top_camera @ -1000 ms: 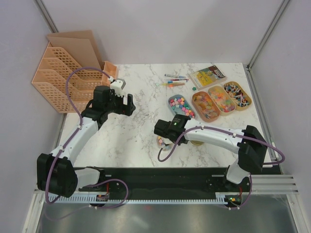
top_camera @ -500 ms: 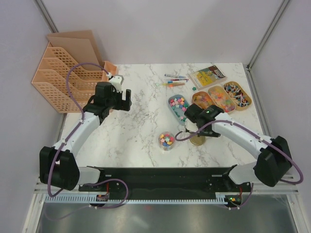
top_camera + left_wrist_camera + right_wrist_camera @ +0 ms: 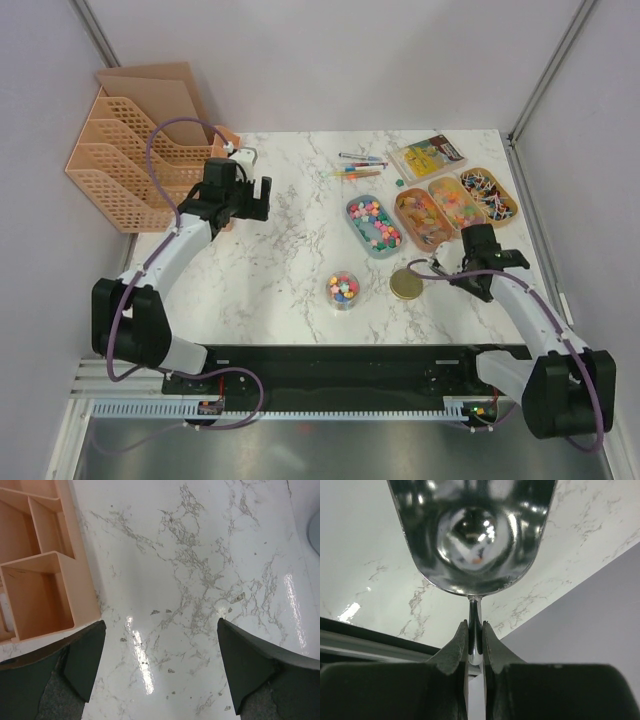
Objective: Pack the candies
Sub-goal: Place the spatula at the center of the board.
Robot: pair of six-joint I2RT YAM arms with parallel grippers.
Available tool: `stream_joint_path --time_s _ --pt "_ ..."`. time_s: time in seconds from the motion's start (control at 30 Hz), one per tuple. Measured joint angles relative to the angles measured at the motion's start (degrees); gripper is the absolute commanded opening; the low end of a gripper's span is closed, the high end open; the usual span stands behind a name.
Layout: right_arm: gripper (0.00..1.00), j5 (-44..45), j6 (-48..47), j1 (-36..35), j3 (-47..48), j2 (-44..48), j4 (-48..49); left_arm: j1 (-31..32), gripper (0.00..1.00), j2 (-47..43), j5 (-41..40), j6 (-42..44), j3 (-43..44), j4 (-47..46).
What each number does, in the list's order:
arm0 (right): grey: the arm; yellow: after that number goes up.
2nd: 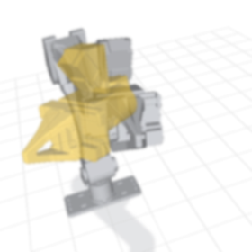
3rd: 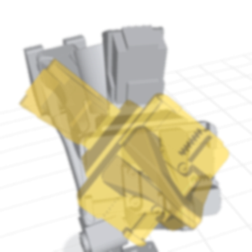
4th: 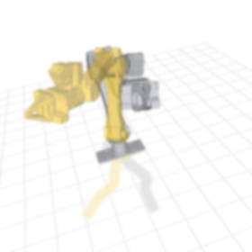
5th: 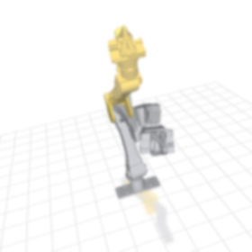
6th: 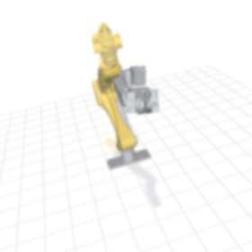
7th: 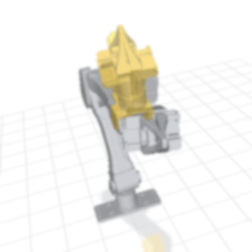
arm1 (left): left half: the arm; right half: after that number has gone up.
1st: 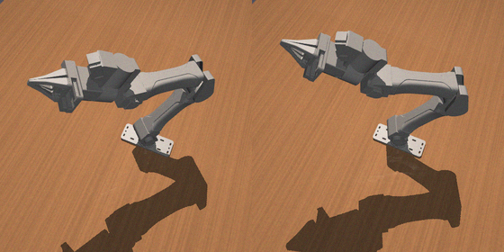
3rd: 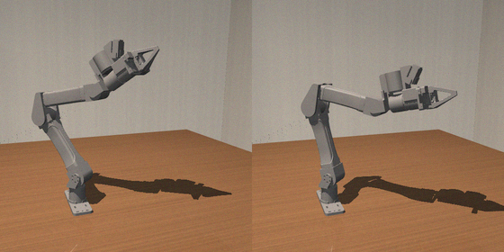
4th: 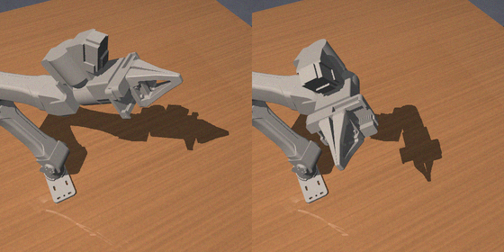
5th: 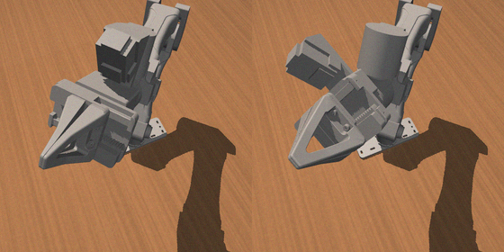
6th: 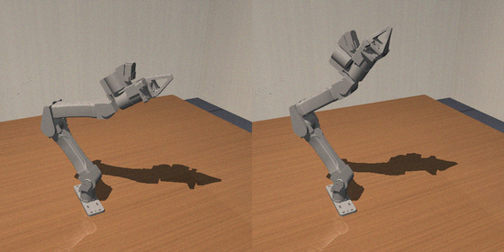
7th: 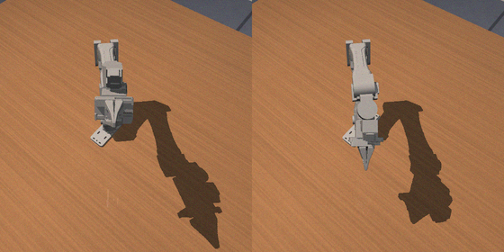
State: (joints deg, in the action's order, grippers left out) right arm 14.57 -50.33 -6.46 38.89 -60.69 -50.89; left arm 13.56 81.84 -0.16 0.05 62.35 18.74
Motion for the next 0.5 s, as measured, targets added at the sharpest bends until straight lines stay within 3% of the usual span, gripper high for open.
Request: stream_joint_path --time_s 0.23,0.5 --pt "0.00 -4.37 7.17 13.68 5.11 -10.47 2.05 0.00 1.00 2.64 -0.02 0.00 2.43 1.16" --pt "0.00 -5.81 15.37 23.67 7.41 -17.62 3.82 0.00 1.00 2.91 -0.87 0.00 3.41 1.40"
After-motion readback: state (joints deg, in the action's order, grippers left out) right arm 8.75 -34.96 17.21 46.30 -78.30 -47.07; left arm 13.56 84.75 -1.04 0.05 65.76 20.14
